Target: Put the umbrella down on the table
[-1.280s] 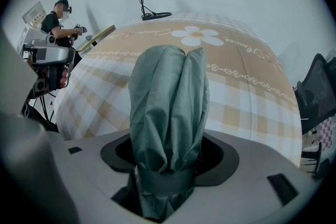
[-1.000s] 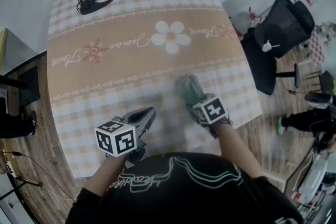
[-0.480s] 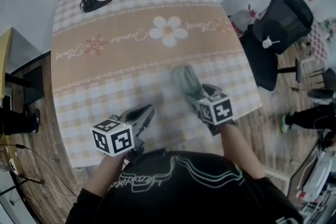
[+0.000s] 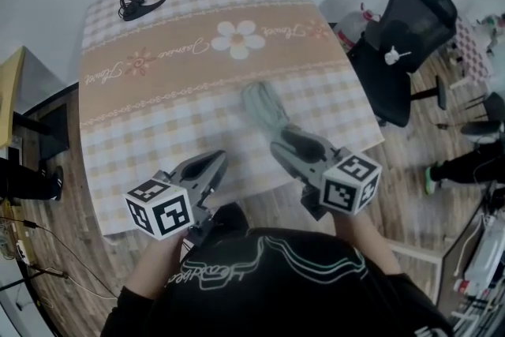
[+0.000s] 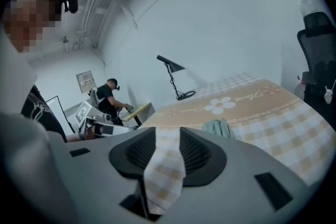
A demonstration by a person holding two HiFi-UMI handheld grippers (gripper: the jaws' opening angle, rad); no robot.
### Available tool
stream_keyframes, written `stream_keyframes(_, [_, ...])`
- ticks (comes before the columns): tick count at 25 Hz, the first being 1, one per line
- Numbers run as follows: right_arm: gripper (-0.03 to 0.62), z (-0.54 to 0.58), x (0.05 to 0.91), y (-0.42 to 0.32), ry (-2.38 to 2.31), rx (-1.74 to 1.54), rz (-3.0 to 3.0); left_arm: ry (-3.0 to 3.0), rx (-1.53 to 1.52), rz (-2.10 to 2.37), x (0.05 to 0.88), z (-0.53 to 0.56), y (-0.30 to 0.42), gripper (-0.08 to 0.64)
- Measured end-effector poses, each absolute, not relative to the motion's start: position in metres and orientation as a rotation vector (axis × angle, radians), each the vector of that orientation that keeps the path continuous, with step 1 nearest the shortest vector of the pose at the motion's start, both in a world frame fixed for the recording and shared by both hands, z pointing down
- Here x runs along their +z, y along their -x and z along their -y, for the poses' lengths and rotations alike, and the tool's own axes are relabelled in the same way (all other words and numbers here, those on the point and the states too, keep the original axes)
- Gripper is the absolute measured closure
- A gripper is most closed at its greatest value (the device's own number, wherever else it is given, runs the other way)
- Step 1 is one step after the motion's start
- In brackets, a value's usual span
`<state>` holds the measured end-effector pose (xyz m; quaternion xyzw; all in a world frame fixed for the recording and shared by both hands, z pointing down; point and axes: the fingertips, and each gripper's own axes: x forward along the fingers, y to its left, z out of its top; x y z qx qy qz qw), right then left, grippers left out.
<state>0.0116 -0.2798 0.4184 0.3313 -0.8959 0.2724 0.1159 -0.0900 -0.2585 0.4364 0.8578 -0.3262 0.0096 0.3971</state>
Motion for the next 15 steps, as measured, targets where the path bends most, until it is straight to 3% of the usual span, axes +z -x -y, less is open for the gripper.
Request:
stream_keyframes(2, [0.544, 0.262, 0.398, -0.019, -1.017, 0.768, 2.712, -2.194, 0.003, 0.820, 0.424, 0.242, 0.081, 0.563])
stream_keyframes(3, [0.565, 0.253, 0.390, -0.023, -1.035, 0.751, 2.745, -2.207, -0.007, 0.816, 0.418, 0.234, 0.076, 0.563])
stream_keyframes(15, [0.580, 0.130, 0.343, -0.035, -0.777, 0.784, 2.948, -2.429, -0.014, 0.764, 0.351, 0.136, 0.025, 0.563])
